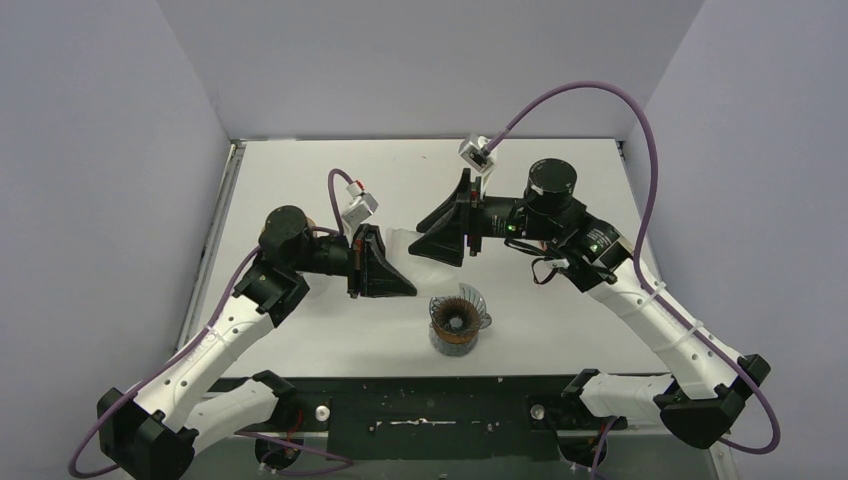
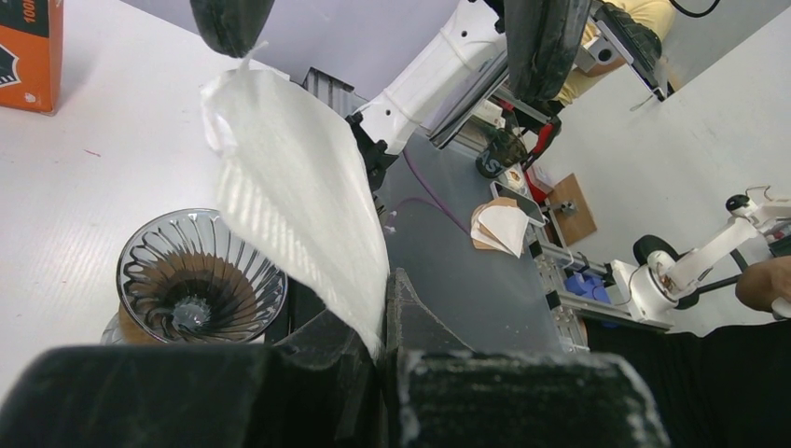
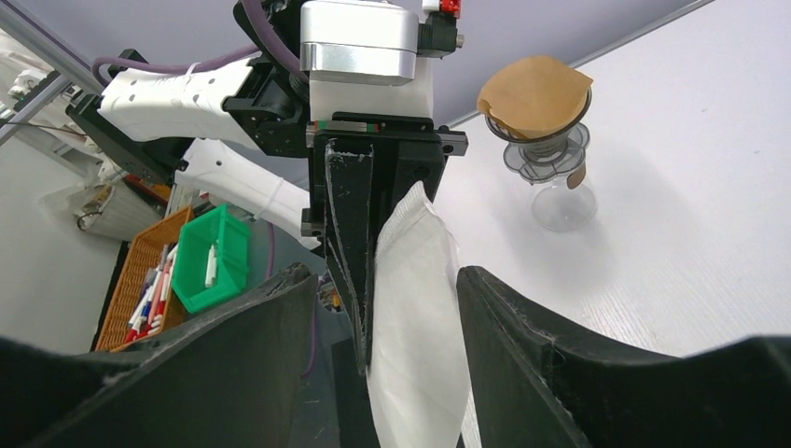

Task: Place the coffee filter in the dripper
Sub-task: Pick up the coffee filter from the coffee filter holder.

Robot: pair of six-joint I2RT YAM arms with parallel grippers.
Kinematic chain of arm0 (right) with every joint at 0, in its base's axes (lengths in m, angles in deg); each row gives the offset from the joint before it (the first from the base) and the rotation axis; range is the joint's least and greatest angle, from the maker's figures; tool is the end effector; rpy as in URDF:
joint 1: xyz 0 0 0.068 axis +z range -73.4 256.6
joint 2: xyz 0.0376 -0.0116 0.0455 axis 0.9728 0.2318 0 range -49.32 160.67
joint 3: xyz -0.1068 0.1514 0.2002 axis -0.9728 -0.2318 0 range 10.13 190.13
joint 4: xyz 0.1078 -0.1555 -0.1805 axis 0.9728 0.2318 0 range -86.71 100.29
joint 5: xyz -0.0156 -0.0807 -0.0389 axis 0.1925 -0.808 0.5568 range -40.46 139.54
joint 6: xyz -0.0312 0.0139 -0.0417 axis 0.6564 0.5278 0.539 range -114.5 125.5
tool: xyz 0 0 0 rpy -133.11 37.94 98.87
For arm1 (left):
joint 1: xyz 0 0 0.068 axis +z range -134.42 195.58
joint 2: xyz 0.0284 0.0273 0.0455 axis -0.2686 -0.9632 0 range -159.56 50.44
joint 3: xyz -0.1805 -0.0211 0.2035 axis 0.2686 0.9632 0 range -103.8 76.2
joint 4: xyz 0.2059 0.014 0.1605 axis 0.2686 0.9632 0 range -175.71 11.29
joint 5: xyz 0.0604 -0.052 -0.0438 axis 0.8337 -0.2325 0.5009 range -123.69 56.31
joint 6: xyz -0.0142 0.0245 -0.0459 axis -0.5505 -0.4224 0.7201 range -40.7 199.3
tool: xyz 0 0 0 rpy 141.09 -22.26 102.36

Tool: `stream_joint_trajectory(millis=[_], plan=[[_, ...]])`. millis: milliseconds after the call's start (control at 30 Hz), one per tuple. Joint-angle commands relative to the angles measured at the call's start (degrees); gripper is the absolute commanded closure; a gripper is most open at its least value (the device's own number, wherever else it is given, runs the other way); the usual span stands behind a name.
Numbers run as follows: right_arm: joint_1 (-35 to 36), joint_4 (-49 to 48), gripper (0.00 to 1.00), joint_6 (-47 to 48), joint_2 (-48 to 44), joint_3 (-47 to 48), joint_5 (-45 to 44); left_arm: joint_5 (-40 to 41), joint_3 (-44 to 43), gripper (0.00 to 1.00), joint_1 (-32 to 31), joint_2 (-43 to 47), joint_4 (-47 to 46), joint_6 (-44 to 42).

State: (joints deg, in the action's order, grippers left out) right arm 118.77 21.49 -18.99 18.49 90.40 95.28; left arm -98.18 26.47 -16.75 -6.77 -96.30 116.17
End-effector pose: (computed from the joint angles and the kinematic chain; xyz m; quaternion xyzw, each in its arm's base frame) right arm 0.1645 0.1834 0.4596 -0.3626 0.6352 0.5804 0.3580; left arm 0.1662 -0.1431 0.3678 0.3641 0.5964 -0.6507 0.2972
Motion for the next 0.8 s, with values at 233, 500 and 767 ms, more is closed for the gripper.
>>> stream_joint_trajectory(millis=[233, 500, 767], plan=[[0.62, -1.08, 0.42, 1.52, 0.02, 1.21, -1.74, -1.69, -0.08, 1.0, -0.62, 0.98, -2.64, -0.73], [0.63, -1.1, 0.42, 1.46, -0.69, 1.47, -1.18, -1.36, 0.02, 1.0, -0.62, 0.52, -2.45, -0.82], [0.67, -0.42, 0.42, 1.38, -2.45, 1.69, -1.33, -0.99, -0.23, 1.0, -0.62, 0.19, -2.31, -0.88]])
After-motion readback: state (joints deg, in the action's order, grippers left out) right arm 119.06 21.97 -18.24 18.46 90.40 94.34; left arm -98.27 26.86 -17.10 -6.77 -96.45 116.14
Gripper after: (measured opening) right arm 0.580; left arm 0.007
